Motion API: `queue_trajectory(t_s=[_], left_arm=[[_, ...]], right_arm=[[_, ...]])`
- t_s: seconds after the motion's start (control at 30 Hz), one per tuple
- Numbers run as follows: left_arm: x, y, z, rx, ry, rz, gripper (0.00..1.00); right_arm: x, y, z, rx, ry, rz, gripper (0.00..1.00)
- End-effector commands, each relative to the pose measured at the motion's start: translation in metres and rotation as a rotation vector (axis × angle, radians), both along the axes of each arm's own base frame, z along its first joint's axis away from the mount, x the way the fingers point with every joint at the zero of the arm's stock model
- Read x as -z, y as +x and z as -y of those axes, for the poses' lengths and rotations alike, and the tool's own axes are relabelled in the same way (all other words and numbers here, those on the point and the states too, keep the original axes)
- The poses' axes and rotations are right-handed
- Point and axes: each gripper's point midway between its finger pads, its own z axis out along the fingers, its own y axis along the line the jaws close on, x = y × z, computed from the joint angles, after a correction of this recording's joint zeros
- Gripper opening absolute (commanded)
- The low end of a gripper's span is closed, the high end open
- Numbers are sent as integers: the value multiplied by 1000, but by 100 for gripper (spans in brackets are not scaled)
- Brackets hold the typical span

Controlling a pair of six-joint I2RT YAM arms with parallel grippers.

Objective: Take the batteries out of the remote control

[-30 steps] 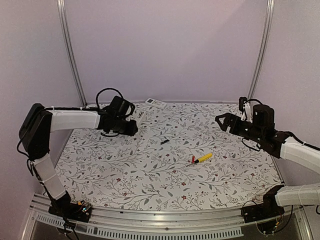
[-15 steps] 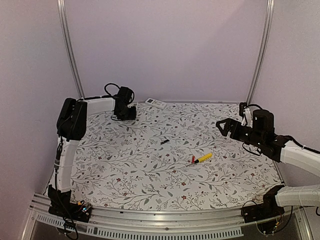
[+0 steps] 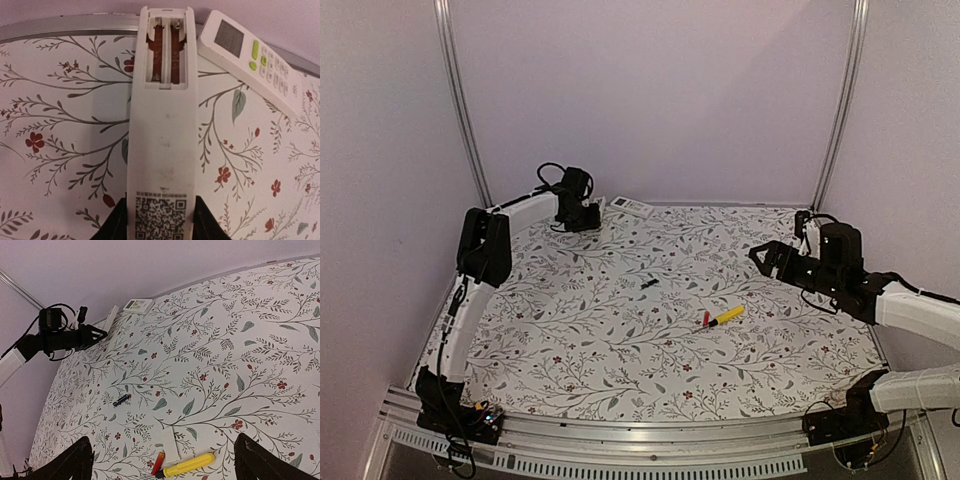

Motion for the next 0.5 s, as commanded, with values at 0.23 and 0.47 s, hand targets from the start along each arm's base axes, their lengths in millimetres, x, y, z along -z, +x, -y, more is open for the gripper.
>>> queue_trajectory(t_s=[0.23,0.47], left_arm=[[18,0,-2,7,-17,-29,56],[19,-6,-1,6,34,-17,52]], right_arm=[[13,-3,3,7,1,-18,97],[17,-6,4,9,8,-20,97]])
